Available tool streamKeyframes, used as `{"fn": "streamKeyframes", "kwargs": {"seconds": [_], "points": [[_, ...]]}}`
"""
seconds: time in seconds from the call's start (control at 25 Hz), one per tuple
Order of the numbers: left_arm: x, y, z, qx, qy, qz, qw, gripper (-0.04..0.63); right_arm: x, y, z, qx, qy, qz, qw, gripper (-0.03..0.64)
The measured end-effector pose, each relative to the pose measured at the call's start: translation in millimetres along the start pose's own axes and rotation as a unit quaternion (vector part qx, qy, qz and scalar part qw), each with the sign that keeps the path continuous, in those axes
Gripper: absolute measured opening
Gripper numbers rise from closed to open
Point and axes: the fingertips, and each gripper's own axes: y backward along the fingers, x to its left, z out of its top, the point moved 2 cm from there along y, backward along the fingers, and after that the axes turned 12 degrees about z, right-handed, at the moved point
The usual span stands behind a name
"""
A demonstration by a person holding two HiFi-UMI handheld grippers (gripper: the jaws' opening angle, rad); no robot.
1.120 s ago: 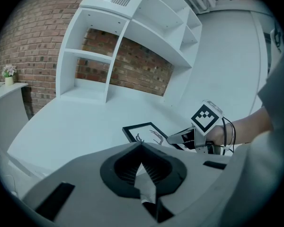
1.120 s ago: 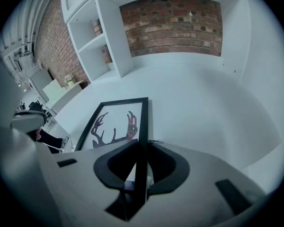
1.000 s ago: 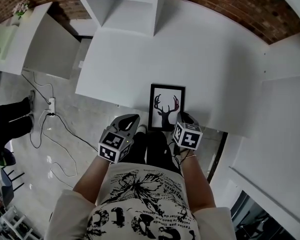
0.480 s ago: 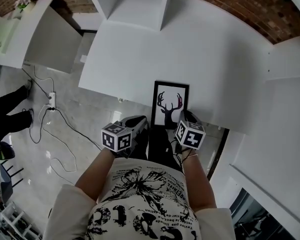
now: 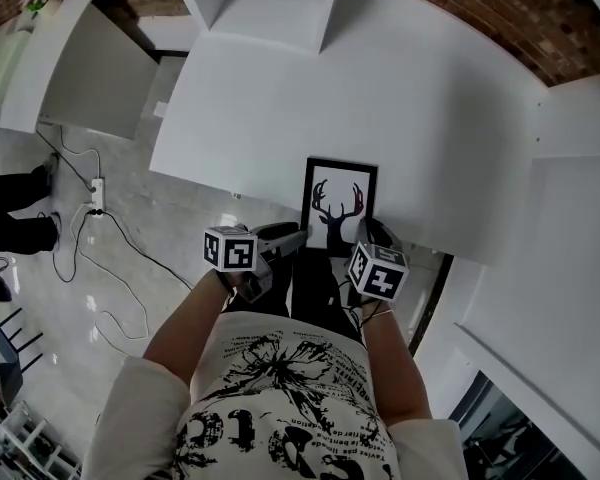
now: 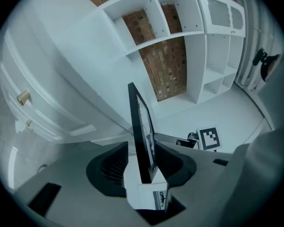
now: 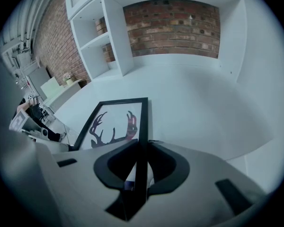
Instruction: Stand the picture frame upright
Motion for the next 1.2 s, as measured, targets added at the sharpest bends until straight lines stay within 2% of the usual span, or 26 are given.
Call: {"fn": "streamKeyframes", "kwargs": {"seconds": [0.2,0.32,0.4,0.56,0.72,0.8,0.88,1.0,1.2], "points": [[1.5,-15.4,3.5,0.002,0.04,-0.033,0.9987,0.181,1.5,0.1,0.2,0.0,0.006,-0.001,1.0,0.071],[-4.9,-22.9,5.6,0.007,0.065,-0.051,0.9965,0.119,1.4,-0.1,1.1,-0.003,0.005,0.0,1.0,0.071],[-7.3,-26.8,5.7,0.012,0.066,-0.057,0.9962,0.092,1.1,-0.4,1.3,-0.005,0.004,-0.001,1.0,0.071],[-7.9,-28.0,5.2,0.013,0.066,-0.061,0.9959,0.087,0.9,-0.4,-0.1,-0.01,-0.005,0.002,1.0,0.072],[-7.6,-29.0,5.6,0.018,0.067,-0.059,0.9958,0.084,-1.7,0.0,0.3,-0.014,-0.023,0.032,0.999,0.077],[-6.8,-28.6,5.3,0.024,0.064,-0.06,0.9959,0.083,-4.8,2.2,-0.5,-0.015,-0.04,0.048,0.998,0.106],[-5.0,-26.6,5.0,0.029,0.064,-0.064,0.9955,0.083,-7.8,8.5,-1.0,-0.03,-0.068,0.071,0.995,0.147],[-2.8,-22.6,6.6,0.036,0.068,-0.067,0.9948,0.083,-4.5,22.9,-0.9,-0.066,-0.111,0.136,0.982,0.155],[0.1,-19.1,8.5,0.054,0.052,-0.068,0.9948,0.081,6.7,32.2,-31.3,-0.046,-0.144,0.256,0.955,0.153]]}}
